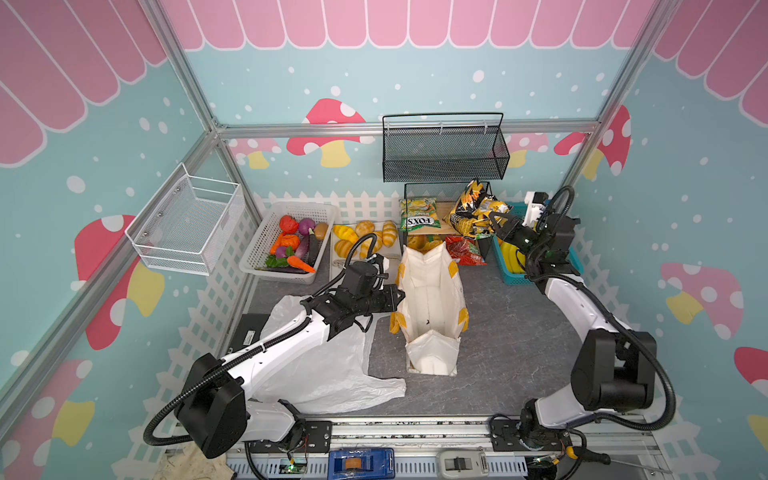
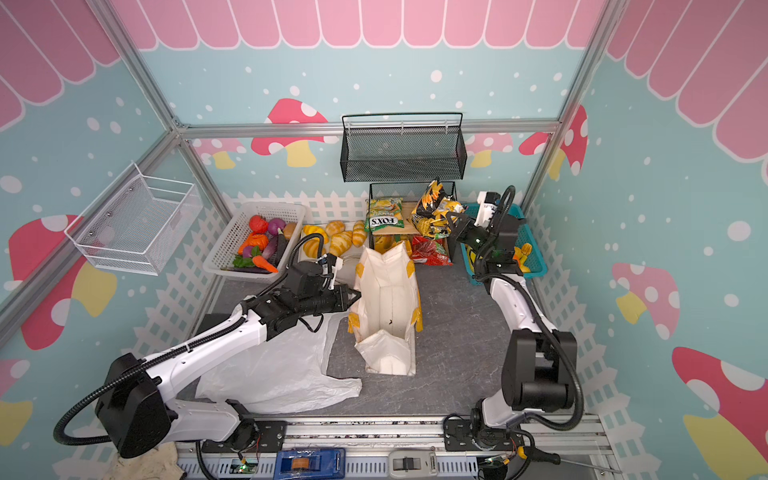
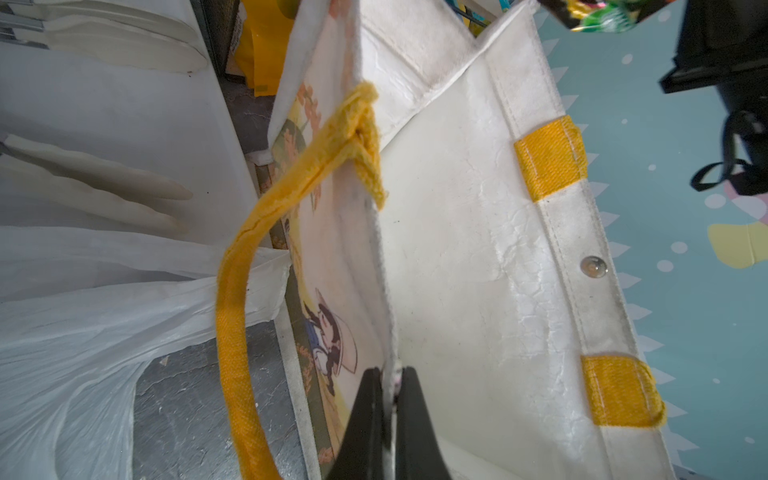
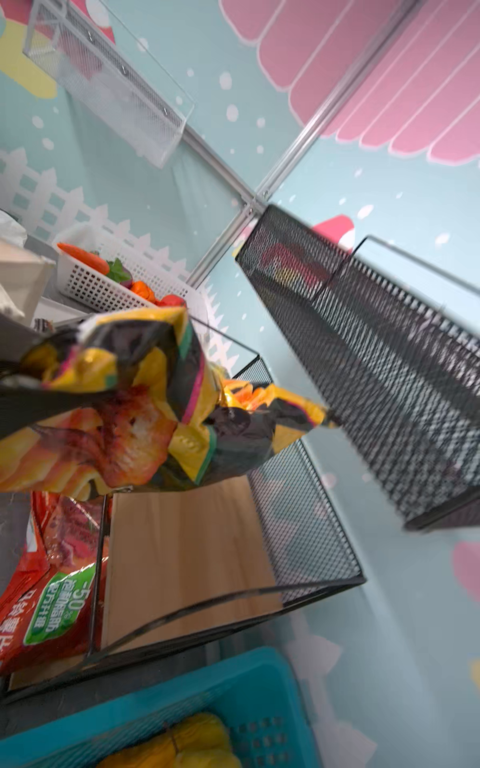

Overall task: Place the mixed food into the grocery bags and tie them
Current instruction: 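Carry the chip bag into the open tote and release it with the right gripper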

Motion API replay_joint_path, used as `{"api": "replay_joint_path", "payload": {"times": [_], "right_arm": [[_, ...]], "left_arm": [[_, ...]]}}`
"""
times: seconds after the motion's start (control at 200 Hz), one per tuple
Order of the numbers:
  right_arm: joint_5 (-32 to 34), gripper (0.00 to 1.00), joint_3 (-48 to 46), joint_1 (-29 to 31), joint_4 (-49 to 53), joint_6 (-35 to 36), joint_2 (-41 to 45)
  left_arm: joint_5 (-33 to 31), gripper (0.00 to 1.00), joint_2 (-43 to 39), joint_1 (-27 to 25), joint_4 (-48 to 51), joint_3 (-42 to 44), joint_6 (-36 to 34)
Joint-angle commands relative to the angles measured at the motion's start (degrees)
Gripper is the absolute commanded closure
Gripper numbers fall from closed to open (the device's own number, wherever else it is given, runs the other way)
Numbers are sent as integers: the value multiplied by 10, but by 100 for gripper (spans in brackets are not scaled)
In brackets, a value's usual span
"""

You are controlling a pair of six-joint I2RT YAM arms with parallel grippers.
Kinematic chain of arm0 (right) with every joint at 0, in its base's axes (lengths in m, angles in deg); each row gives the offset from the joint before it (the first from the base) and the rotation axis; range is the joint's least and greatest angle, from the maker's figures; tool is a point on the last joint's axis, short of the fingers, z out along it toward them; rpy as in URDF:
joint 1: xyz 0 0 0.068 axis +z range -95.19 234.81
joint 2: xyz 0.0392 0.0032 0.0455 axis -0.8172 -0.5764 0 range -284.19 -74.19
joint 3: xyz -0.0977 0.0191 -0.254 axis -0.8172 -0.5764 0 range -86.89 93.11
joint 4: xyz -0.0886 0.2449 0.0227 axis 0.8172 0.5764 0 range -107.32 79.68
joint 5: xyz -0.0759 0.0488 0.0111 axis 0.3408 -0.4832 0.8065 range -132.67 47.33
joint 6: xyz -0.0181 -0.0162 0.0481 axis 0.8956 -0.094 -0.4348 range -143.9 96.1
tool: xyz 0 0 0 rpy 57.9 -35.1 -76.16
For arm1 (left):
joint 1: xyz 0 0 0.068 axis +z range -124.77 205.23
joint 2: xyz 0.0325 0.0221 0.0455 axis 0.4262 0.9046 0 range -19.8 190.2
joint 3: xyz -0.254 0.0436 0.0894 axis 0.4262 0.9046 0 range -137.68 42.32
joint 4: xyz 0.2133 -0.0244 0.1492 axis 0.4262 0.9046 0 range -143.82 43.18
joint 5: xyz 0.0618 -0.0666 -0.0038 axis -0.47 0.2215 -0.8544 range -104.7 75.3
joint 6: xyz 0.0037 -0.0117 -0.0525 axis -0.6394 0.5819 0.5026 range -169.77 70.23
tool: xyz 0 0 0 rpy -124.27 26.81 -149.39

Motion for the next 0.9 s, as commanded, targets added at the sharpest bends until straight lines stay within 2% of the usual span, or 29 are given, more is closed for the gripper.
{"api": "replay_joint_path", "payload": {"times": [0.0, 0.235, 0.42, 0.62, 0.751, 0.896], "right_arm": [[-33, 92, -11, 2, 26, 32, 68], [-79, 93, 25, 38, 219, 137, 184], [-65, 93, 83, 118, 381, 212, 209], [-2, 93, 108, 187, 522, 274, 207], [45, 93, 114, 224, 572, 293, 200], [131, 93, 121, 285, 608, 300, 169]], "left_arm": [[11, 100, 8, 0, 0, -8, 4], [16, 100, 16, 1, -9, -10, 5], [21, 100, 21, 2, -14, -16, 6], [23, 100, 24, 1, -20, -14, 8], [25, 100, 23, 1, -22, -13, 7], [25, 100, 20, 1, -23, -11, 7]]}}
